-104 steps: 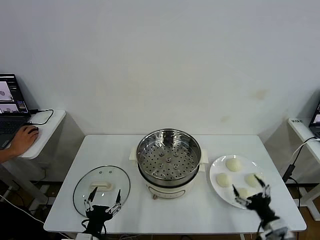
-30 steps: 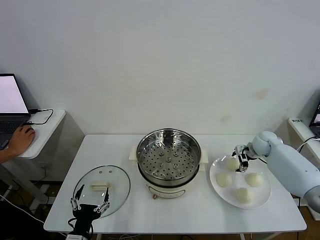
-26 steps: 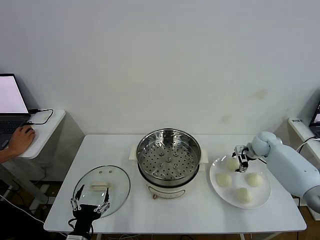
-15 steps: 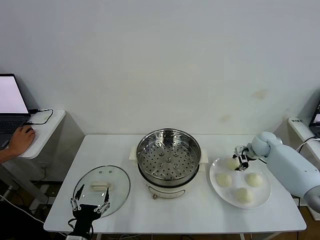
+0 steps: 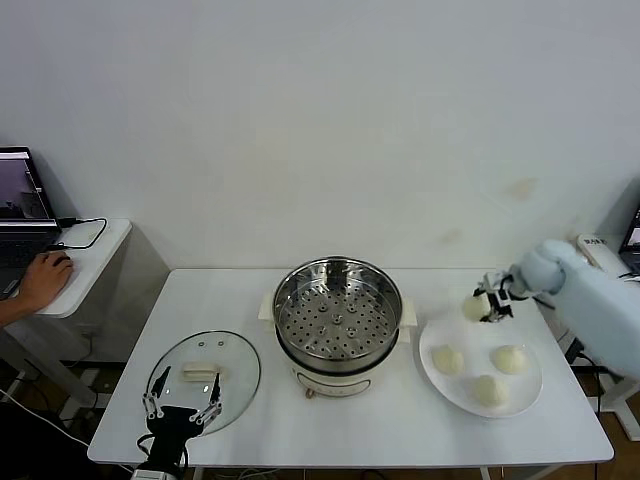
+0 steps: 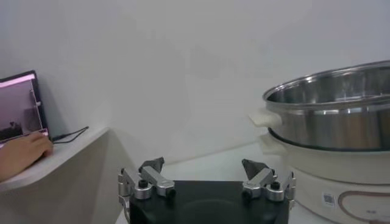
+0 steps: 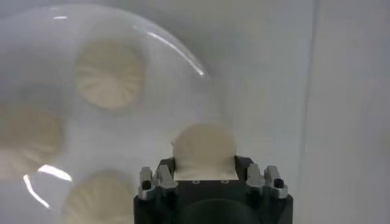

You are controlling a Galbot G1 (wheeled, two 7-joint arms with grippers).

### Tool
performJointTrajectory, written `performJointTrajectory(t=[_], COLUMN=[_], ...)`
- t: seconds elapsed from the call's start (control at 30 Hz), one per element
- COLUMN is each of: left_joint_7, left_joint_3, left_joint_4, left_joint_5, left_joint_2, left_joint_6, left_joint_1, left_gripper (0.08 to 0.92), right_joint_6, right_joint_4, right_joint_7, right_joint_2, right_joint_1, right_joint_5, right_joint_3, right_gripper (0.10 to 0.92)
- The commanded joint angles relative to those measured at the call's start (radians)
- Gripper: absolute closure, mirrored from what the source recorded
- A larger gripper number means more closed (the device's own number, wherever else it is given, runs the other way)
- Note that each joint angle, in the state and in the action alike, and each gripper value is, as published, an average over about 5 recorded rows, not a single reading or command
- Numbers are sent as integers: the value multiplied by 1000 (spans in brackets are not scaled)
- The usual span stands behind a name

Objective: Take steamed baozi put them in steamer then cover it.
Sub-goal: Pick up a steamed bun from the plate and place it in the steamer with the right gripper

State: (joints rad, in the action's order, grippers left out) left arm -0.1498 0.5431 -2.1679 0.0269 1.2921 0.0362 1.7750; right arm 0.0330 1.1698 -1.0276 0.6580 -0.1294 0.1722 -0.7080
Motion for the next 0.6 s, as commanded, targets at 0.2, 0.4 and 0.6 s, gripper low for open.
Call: performJointTrajectory(t=[0.2, 0.4, 0.6], left_joint_7=[1, 3, 5], left_joint_3=[5, 27, 56], left_joint_4=[-8, -17, -26], left_joint_5=[-15, -33, -51], left_joint_2=[-15, -25, -29], left_joint_6=[0, -2, -1], left_joint_1=[-1, 6, 12], left_gripper=[177, 177, 177], right_joint_6=[-6, -45, -130], right_joint_4=[117, 112, 91], right_joint_7=[4, 45, 100], right_joint_2=[47, 224, 382], right_joint_1=[-455, -536, -504], right_joint_5=[-278, -386, -395], right_joint_3=[-346, -459, -503], right_gripper=[415, 414, 413])
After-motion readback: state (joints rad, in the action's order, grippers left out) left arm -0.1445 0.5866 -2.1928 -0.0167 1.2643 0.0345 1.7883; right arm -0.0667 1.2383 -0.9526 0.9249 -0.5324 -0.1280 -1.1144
